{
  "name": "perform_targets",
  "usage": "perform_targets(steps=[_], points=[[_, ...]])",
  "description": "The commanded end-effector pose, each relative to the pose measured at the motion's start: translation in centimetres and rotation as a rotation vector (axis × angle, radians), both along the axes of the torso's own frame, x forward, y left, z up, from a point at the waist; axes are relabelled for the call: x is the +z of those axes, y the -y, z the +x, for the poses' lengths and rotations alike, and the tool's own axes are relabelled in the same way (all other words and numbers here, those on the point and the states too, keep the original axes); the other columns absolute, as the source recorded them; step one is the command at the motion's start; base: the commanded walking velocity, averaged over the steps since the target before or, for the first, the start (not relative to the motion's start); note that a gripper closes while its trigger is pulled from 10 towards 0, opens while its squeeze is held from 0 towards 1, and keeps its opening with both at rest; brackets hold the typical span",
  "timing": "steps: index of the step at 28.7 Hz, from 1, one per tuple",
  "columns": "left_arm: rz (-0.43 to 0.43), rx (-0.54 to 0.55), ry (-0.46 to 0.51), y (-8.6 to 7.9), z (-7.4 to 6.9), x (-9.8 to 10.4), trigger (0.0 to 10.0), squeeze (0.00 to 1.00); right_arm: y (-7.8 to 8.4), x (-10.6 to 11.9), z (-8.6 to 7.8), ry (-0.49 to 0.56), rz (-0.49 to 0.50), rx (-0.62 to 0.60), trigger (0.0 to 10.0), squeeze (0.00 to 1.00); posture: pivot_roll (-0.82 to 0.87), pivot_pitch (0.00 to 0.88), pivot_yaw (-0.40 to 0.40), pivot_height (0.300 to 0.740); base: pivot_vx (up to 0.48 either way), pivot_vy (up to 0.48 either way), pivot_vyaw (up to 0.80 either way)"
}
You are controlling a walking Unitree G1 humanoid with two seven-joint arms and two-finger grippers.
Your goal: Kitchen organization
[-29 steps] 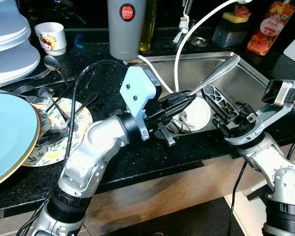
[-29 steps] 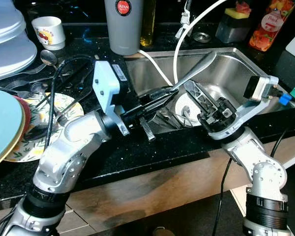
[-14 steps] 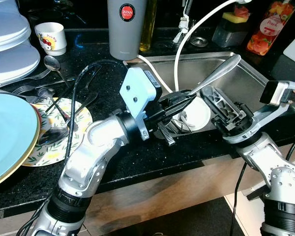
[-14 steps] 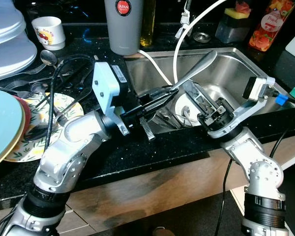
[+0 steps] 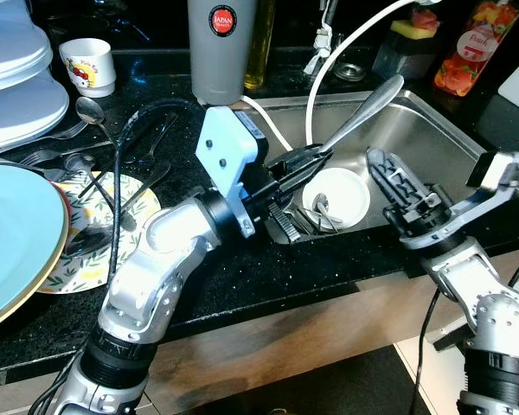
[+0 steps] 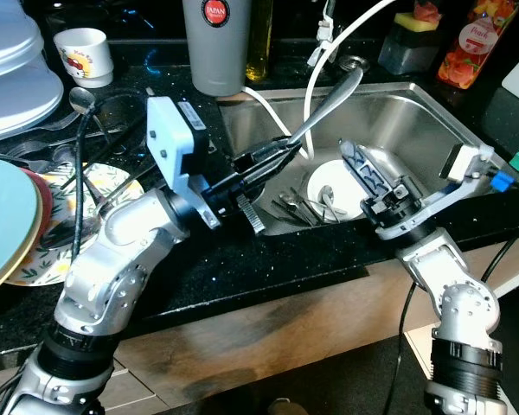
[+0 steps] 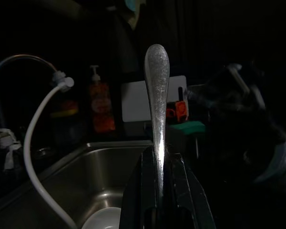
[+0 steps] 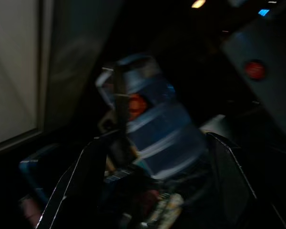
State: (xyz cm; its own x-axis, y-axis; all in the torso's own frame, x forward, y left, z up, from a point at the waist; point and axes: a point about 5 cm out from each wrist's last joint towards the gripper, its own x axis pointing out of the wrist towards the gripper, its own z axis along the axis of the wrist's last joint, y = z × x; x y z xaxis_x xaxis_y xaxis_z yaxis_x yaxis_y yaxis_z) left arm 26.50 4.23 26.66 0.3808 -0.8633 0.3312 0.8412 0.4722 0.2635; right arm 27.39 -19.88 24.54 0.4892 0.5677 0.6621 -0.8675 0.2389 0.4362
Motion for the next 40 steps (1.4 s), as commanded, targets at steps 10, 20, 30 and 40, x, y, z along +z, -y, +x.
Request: perform_targets(steps=[10,20,30,40], points=[[0.046,-0.011,-0.010,0.8,0.0,-0.9,10.0,0.00,-2.3,1.1,0.1,0.034,-0.095,0.038,10.0,0.00,0.05,0.067,-0.070,0.740,0.000,0.000,0.00],[0.066,-0.005,0.006,0.9,0.0,-1.0,10.0,0.00,-3.0,0.8,1.5,-0.048,-0.101,-0.044,0.0,0.00,0.05,0.067,-0.068,0.740,0.000,0.000,0.00],[0.120,0.120,0.095,0.0,1.1,-0.5,10.0,0.00,-2.4,0.8,2.3,-0.086,-0.100,-0.128,0.0,0.00,0.05,0.065,-0.067,0.740,0.000,0.000,0.00],[0.102,0.168,0.113,-0.6,1.7,-0.3,10.0,0.00,-2.4,0.8,2.4,-0.095,-0.091,-0.134,0.0,0.00,0.04,0.060,-0.070,0.740,0.000,0.000,0.00]])
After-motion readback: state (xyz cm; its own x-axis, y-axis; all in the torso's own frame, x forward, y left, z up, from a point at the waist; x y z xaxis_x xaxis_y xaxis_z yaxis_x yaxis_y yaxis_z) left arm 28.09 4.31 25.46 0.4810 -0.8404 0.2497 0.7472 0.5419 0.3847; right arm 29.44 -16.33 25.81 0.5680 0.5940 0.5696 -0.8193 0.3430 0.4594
